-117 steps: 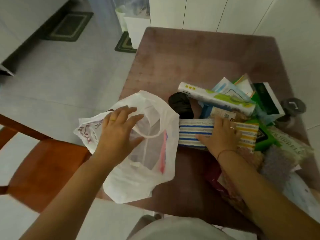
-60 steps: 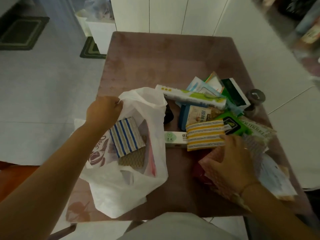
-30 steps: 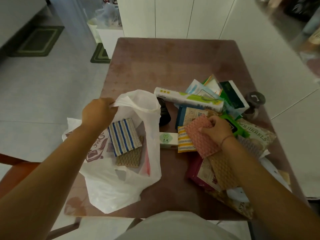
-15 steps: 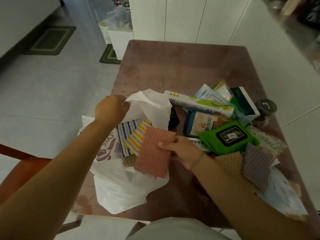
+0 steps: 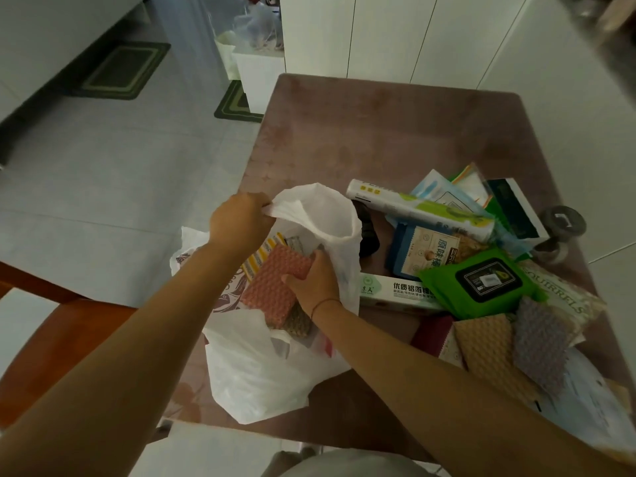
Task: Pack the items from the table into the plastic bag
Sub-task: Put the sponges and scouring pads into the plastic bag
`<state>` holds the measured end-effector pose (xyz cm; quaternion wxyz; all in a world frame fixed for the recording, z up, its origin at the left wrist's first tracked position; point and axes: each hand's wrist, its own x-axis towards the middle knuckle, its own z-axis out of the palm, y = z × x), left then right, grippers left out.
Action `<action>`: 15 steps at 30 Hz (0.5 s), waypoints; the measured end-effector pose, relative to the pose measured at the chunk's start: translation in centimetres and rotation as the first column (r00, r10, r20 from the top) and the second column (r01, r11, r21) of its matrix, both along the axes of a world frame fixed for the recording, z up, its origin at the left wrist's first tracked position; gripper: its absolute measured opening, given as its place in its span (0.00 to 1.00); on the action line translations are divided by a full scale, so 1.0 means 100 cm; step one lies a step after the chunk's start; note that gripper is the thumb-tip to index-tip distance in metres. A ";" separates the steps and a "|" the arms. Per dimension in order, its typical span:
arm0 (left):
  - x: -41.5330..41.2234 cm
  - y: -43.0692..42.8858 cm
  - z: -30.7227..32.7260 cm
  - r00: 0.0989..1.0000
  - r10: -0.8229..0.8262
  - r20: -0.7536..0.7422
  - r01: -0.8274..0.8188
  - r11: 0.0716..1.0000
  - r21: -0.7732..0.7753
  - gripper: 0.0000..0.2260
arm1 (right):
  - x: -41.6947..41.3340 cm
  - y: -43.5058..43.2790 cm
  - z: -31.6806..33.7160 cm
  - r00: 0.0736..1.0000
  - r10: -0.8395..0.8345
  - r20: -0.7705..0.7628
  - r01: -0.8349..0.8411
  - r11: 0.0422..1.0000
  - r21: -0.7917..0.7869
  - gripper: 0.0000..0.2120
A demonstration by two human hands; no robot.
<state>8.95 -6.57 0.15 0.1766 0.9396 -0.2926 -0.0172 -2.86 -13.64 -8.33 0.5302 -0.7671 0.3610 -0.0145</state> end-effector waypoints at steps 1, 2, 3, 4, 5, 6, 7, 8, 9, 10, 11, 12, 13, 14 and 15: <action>-0.001 -0.001 -0.001 1.000 -0.004 -0.001 0.004 1.000 -0.004 0.10 | -0.002 0.000 0.003 1.000 0.031 -0.007 -0.031 0.996 -0.081 0.40; -0.001 -0.002 -0.001 1.000 -0.009 -0.003 0.009 1.000 -0.006 0.10 | -0.004 -0.001 0.007 0.998 0.063 -0.006 -0.063 0.986 -0.157 0.39; -0.002 -0.004 -0.001 1.000 -0.011 -0.008 0.011 1.000 -0.004 0.10 | -0.009 -0.002 0.013 0.995 0.099 0.012 -0.094 0.972 -0.213 0.37; -0.003 -0.006 0.000 1.000 -0.010 -0.017 0.010 1.000 0.001 0.10 | -0.014 -0.004 0.019 0.990 0.137 0.043 -0.122 0.960 -0.254 0.34; -0.004 -0.008 0.001 1.000 -0.006 -0.028 0.007 1.000 0.008 0.11 | -0.022 -0.007 0.026 0.982 0.171 0.081 -0.141 0.947 -0.288 0.31; -0.005 -0.010 0.002 0.999 -0.003 -0.033 0.004 1.000 0.014 0.11 | -0.031 -0.012 0.031 0.973 0.198 0.116 -0.152 0.935 -0.320 0.28; -0.007 -0.013 0.003 1.000 -0.005 -0.030 0.006 1.000 0.021 0.12 | -0.042 -0.020 0.036 0.968 0.210 0.138 -0.151 0.925 -0.349 0.26; -0.008 -0.015 0.004 1.000 -0.011 -0.021 0.011 1.000 0.029 0.12 | -0.055 -0.029 0.041 0.967 0.204 0.152 -0.135 0.918 -0.373 0.24; -0.010 -0.018 0.006 1.000 -0.019 -0.010 0.019 0.999 0.035 0.11 | -0.070 -0.041 0.044 0.971 0.179 0.157 -0.103 0.911 -0.400 0.22; -0.012 -0.020 0.007 1.000 -0.028 0.002 0.028 0.999 0.034 0.11 | -0.086 -0.054 0.045 0.979 0.139 0.152 -0.063 0.902 -0.427 0.21; -0.014 -0.022 0.008 0.999 -0.038 0.012 0.037 0.999 0.025 0.11 | -0.102 -0.067 0.046 0.987 0.091 0.135 -0.020 0.892 -0.452 0.20; -0.015 -0.024 0.008 0.999 -0.048 0.020 0.048 0.999 0.009 0.11 | -0.119 -0.080 0.046 0.992 0.039 0.119 0.023 0.879 -0.476 0.19; -0.017 -0.025 0.009 0.998 -0.061 0.028 0.061 0.998 -0.008 0.11 | -0.136 -0.093 0.047 0.993 -0.019 0.114 0.074 0.863 -0.500 0.18; -0.019 -0.026 0.010 0.996 -0.077 0.035 0.078 0.997 -0.024 0.11 | -0.153 -0.106 0.049 0.989 -0.094 0.114 0.139 0.846 -0.515 0.18; -0.020 -0.027 0.011 0.995 -0.091 0.042 0.093 0.995 -0.037 0.11 | -0.170 -0.119 0.051 0.977 -0.180 0.116 0.214 0.822 -0.528 0.17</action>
